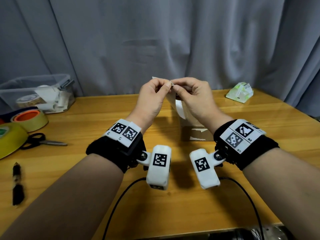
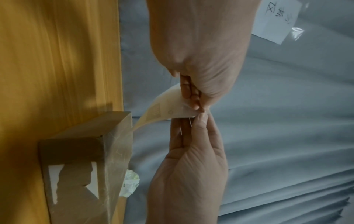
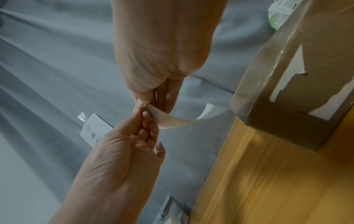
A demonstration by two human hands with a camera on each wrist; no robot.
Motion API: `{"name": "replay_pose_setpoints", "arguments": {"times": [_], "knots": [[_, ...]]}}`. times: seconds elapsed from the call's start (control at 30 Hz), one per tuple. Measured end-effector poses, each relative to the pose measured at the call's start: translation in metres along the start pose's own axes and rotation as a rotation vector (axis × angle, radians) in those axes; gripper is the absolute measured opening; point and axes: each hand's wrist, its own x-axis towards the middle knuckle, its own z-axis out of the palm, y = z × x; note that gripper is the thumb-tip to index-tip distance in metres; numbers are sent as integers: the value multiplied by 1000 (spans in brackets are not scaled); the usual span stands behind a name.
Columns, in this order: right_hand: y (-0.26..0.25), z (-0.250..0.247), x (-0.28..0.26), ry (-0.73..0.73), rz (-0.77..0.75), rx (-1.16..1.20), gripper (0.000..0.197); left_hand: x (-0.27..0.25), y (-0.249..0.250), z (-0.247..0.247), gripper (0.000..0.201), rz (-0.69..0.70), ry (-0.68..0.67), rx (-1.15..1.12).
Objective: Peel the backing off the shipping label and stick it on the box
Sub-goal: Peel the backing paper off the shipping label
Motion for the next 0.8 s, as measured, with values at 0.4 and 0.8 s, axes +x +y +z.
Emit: {"name": "replay_pose_setpoints", "arguments": {"times": [0.4, 0.8], "knots": [[-2, -4, 8, 11, 52, -109, 10, 10, -1, -5, 13, 83, -22, 393], [4, 3, 7, 45, 1, -263, 17, 2, -5, 0, 19, -87, -14, 149]]}}
